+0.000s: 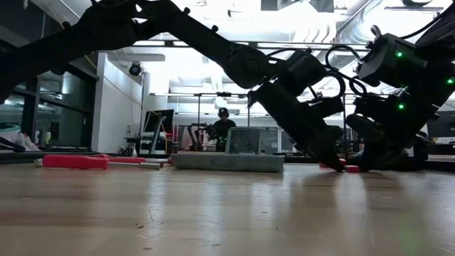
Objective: Prefit tool cases
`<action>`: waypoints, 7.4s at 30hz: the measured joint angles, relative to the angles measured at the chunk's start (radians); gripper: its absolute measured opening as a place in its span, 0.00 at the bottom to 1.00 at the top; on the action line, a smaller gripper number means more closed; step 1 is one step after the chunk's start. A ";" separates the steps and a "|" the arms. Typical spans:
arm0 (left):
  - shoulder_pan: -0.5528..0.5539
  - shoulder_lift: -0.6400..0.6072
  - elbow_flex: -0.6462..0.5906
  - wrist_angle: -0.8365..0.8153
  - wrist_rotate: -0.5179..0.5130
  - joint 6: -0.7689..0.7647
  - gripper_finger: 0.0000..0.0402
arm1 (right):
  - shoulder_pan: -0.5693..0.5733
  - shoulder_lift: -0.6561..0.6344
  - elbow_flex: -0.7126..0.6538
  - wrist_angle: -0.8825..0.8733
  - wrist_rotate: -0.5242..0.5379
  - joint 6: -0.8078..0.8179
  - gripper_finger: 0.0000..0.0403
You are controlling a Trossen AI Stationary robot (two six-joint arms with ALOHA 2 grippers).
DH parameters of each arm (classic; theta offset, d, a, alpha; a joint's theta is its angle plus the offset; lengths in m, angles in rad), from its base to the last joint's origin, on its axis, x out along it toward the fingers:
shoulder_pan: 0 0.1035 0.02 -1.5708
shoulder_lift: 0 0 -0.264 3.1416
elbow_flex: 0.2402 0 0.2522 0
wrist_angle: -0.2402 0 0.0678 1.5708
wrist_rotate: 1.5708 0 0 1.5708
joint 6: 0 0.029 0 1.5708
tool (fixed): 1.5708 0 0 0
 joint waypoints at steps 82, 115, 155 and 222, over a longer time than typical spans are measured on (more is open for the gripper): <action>0.023 0.020 0.000 0.019 0.099 -0.114 0.02 | 0.019 0.001 -0.002 -0.015 0.011 -0.011 0.00; 0.003 0.024 -0.002 0.117 0.109 -0.113 0.02 | 0.019 0.002 -0.003 0.017 0.010 -0.026 0.00; 0.010 -0.018 -0.002 -0.031 0.107 -0.097 0.31 | 0.019 0.002 -0.002 0.010 0.006 -0.026 0.00; 0.003 0.005 -0.003 0.096 0.101 -0.185 0.00 | 0.019 0.002 -0.005 0.069 0.001 -0.042 0.00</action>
